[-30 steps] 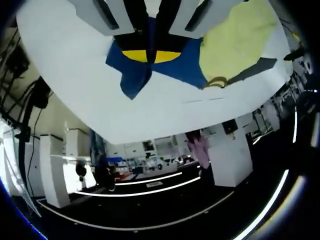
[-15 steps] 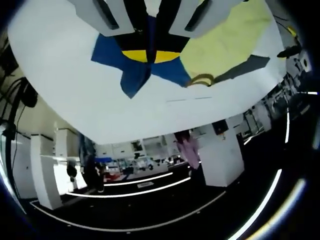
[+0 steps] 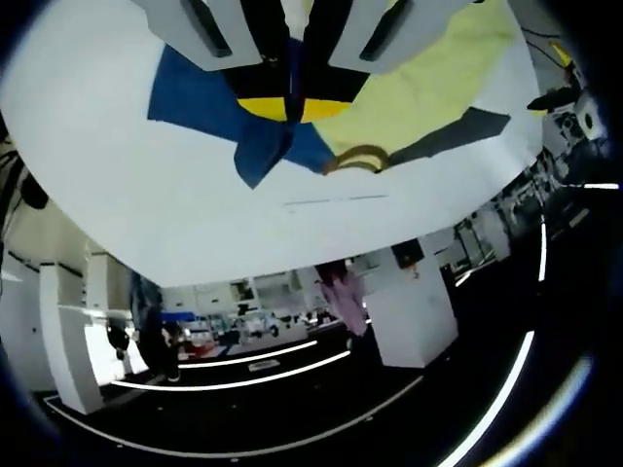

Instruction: Fold the garment on the visible template until the final outline fits inside the template.

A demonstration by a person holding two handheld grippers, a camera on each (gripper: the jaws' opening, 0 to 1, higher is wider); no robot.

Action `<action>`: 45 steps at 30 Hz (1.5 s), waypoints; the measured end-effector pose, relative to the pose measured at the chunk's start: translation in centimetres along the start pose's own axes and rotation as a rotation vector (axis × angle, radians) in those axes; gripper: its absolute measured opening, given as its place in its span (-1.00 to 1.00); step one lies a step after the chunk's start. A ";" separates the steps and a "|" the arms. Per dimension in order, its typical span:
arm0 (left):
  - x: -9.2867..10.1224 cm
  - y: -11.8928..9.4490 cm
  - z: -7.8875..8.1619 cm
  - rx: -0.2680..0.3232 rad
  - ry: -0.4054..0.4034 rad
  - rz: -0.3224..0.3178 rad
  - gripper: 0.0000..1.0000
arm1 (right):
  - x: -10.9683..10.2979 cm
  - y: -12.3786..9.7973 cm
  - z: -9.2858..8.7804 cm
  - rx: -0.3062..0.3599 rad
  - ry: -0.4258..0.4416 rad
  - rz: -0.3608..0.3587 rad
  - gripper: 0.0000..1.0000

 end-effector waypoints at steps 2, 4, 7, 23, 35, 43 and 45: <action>-0.1 0.0 -0.2 -0.014 0.012 -0.001 0.98 | -0.5 0.3 -0.1 -0.003 -0.002 0.011 -1.00; -0.1 0.0 -0.4 -0.019 0.017 -0.004 0.98 | -1.1 0.7 -0.1 -0.006 -0.005 0.024 -1.00; 0.0 0.0 -0.5 -0.021 0.019 -0.007 0.98 | -1.6 1.3 -0.2 -0.010 -0.010 0.040 -1.00; -0.2 -0.1 -0.8 -0.022 0.017 -0.003 0.98 | -4.8 4.4 -0.5 -0.047 -0.053 0.123 -1.00; -0.2 -0.1 -1.0 -0.030 0.012 -0.001 0.98 | -7.7 6.5 -1.2 -0.083 -0.088 0.185 -1.00; -0.3 -0.2 -1.1 -0.042 0.018 0.000 0.98 | -10.1 7.9 -1.3 -0.097 -0.112 0.241 -1.00; -0.3 -0.1 -1.1 -0.042 0.020 0.002 0.98 | -10.6 8.2 -1.4 -0.096 -0.112 0.256 -1.00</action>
Point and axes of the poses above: the point that each gripper's makers call its tool centre point, and the gripper's own axes: y roughly forward along the fingers, x roughly to its right, z roughly out of its top, the point moved 9 cm from there along -y, roughly backward along the fingers, and after that the axes turned 13 degrees about x, right-handed, at the moved point
